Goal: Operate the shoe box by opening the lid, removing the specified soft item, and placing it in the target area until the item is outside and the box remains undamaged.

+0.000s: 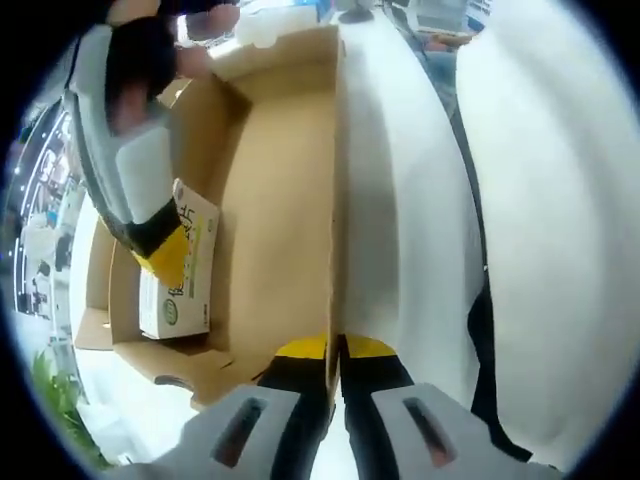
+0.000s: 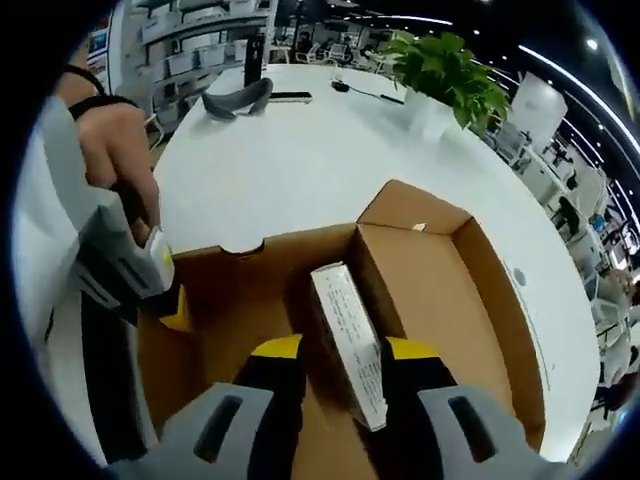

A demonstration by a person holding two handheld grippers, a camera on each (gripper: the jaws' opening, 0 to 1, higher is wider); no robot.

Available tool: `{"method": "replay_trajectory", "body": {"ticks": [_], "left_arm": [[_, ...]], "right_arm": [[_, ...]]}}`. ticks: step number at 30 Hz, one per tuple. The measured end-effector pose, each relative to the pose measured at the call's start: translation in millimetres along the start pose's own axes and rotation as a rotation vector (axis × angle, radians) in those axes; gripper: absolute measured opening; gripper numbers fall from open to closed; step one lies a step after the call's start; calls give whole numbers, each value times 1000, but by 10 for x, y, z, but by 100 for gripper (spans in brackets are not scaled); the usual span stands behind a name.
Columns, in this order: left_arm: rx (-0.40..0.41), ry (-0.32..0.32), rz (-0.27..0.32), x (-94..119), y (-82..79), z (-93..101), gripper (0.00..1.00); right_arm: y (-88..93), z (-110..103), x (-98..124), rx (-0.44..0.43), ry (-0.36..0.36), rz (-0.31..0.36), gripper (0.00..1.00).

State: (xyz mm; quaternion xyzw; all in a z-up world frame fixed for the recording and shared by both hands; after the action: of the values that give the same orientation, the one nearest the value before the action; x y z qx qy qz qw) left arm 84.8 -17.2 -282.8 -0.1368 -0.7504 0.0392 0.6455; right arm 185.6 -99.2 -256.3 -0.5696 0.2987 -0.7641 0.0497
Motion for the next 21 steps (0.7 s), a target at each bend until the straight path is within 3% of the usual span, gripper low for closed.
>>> {"method": "replay_trajectory", "body": {"ticks": [2,5,10,12,14,15,17,21], "left_arm": [[-1,0,1,-1,1,1,3],[4,-1,-1,1,-1,0,3],[7,0,-2,1,-1,2,3],[7,0,-3,1,-1,1,3],[7,0,-3,0,0,1,3],[4,-1,-3,-1,0,3,3],[3,-4,-1,0,2,4,3],[3,-6,-1,3,2,6,3]], "right_arm": [[-4,-19,-6,-4,-14,9,31],[7,-35,37,-94,-54,8,23],[82,-42,49,-123,-93,-45,20],[91,-84,50,-207,-158,-74,21],[169,-125,27,-329,-234,-189,22],[190,-123,10,-330,-223,-211,22],[160,-105,-22,-264,-185,-181,23],[130,-131,-34,-269,-186,-185,25]]}}
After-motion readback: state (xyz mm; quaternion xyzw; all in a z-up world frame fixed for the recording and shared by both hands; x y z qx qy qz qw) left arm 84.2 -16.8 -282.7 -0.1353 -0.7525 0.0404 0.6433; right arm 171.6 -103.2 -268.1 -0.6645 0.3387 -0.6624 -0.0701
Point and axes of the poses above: the point that each gripper's makers call its tool centre point, and the gripper's own axes: x roughly backward along the fingers, z roughly to its right, y roughly out of its underside, the point moved 7 cm from there along x, roughly backward along the fingers, and after that the axes turned 6 degrees about -x, right-handed, at the moved point
